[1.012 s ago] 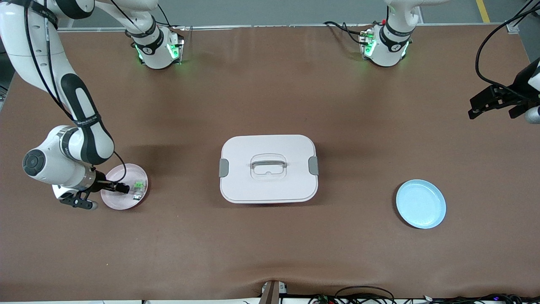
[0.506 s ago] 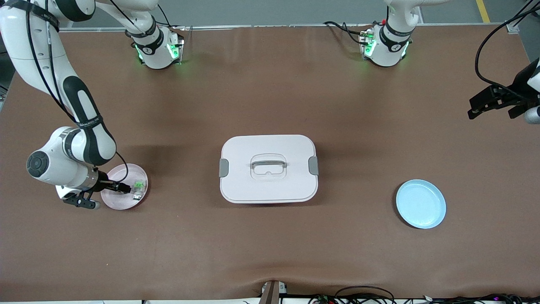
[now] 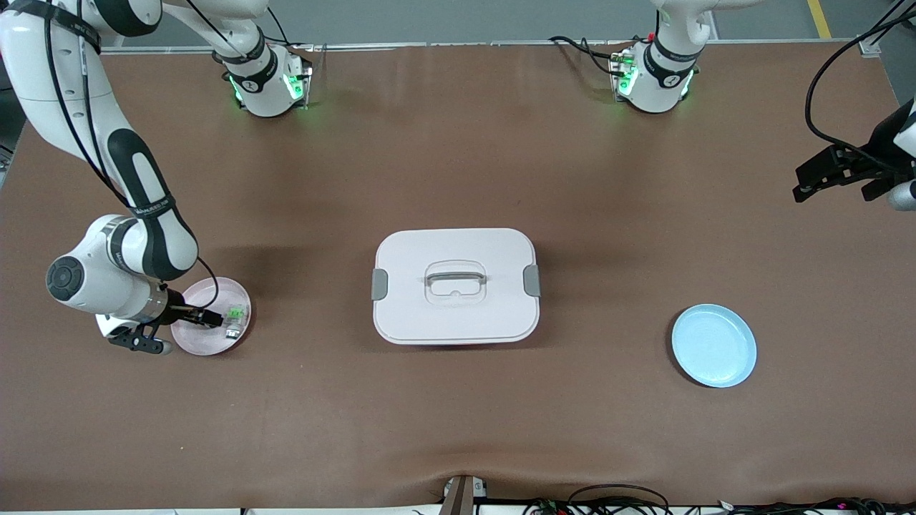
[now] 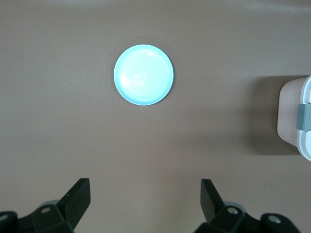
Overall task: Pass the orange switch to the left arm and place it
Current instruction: 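Close the right gripper on the black-and-orange switch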
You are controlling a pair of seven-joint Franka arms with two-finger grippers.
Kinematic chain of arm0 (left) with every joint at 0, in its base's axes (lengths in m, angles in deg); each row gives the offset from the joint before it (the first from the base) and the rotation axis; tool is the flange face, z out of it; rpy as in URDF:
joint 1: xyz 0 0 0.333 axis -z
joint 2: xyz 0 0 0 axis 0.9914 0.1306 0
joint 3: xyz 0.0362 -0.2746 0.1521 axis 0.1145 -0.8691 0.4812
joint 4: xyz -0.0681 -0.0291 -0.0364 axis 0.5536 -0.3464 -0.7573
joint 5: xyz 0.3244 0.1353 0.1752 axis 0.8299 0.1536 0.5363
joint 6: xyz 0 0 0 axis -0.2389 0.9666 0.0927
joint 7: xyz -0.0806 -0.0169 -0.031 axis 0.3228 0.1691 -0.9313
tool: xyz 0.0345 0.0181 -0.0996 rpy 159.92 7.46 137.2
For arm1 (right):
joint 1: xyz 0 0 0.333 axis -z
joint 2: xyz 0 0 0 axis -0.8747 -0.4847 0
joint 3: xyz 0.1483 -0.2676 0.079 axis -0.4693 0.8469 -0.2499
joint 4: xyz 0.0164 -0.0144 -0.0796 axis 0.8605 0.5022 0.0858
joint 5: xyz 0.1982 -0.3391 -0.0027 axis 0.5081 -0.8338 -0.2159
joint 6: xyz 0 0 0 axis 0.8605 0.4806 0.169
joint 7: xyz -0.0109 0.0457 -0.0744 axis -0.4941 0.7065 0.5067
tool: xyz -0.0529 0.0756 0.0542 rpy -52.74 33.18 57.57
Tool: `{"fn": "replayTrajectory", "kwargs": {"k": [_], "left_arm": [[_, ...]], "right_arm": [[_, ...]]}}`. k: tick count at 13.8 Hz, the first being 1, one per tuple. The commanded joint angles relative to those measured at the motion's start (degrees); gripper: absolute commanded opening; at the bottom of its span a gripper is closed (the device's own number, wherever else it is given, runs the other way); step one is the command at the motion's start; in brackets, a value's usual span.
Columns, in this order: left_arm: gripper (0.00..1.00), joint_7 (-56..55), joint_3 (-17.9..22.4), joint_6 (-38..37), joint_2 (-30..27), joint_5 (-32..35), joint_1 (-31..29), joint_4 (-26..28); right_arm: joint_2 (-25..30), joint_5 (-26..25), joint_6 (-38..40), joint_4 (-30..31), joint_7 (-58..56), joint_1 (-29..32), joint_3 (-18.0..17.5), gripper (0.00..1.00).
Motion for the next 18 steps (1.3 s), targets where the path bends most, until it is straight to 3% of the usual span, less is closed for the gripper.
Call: {"fn": "replayTrajectory", "kwargs": {"k": [1, 6, 12, 14, 15, 18], "left_arm": [[1.0, -0.36, -0.21, -0.07, -0.05, -0.61, -0.43, -0.28], [1.0, -0.36, -0.21, 0.01, -0.05, -0.61, -0.43, -0.28], [1.0, -0.36, -0.12, -0.07, -0.05, -0.61, -0.43, -0.37], [1.0, -0.27, -0.12, -0.07, -0.05, -0.61, -0.52, -0.55], [1.0, -0.27, -0.12, -0.07, 0.03, -0.61, -0.43, -0.55], [1.0, 0.25, -0.12, -0.34, -0.05, -0.61, -0.52, -0.37]], "right_arm": [[-0.34, 0.12, 0.67, -0.4, -0.28, 0.19, -0.32, 0.0], [0.09, 0.12, 2.24, -1.36, -0.98, 0.63, -0.32, 0.0], [1.33, 0.65, 30.94, -17.95, 0.86, 0.81, -0.32, 0.0], [1.85, 0.74, 38.08, -21.74, 6.29, 0.63, -0.67, 0.0], [3.16, 1.43, 40.2, -22.02, 9.01, 0.37, -0.85, 0.0], [5.98, 11.34, 46.7, -22.02, 17.01, -0.25, -0.76, 0.0]]}}
